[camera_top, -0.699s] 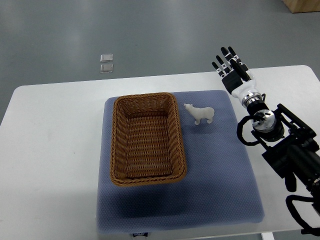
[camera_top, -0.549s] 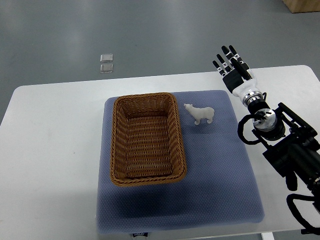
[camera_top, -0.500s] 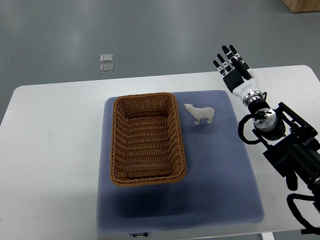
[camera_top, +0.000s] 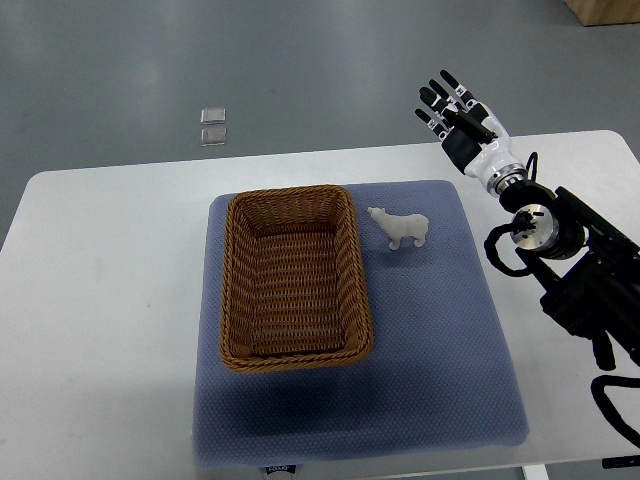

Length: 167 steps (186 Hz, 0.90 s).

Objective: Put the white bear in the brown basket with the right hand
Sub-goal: 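Swing the right hand over the white polar bear figurine, fingers down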

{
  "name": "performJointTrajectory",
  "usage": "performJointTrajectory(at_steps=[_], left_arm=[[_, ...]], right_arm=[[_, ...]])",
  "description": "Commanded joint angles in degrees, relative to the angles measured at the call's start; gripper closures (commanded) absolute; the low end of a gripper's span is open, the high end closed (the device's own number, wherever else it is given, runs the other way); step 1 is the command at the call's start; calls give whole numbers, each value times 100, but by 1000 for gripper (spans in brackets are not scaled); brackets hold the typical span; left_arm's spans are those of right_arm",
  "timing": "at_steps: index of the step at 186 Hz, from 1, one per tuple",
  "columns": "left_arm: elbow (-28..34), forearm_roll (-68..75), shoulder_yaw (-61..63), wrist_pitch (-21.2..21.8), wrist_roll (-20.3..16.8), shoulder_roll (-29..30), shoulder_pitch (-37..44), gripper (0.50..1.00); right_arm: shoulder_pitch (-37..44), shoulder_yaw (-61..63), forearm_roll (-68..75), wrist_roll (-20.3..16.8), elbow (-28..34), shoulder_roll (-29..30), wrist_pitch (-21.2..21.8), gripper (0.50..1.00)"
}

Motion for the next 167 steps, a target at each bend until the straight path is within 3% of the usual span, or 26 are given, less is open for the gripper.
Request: performJointTrajectory(at_steps=[1, 26, 59, 94, 111, 167], left_arm=[[-5, -3, -2, 0, 3, 0, -23, 500], [-22, 6, -2, -9, 3, 0, -32, 500], [-40, 6, 7, -9, 3, 0, -41, 500], [-31, -3, -2, -9, 3, 0, -67, 500], [-31, 6, -2, -9, 3, 0, -67, 500], [-14, 6, -11, -9, 3, 0, -67, 500]], right_arm=[[376, -616, -755, -239, 114, -466, 83, 579], [1123, -1715, -1767, -635, 360, -1108, 365, 579], [2538, -3667, -2997, -934, 413, -1557, 1165, 576], [3821, -5371, -3103, -2058, 448, -1662, 1938, 576], [3979, -5460, -3085, -2243, 527, -1627, 2035, 579], [3725, -5512, -3129, -2252, 571, -1311, 1947, 579]])
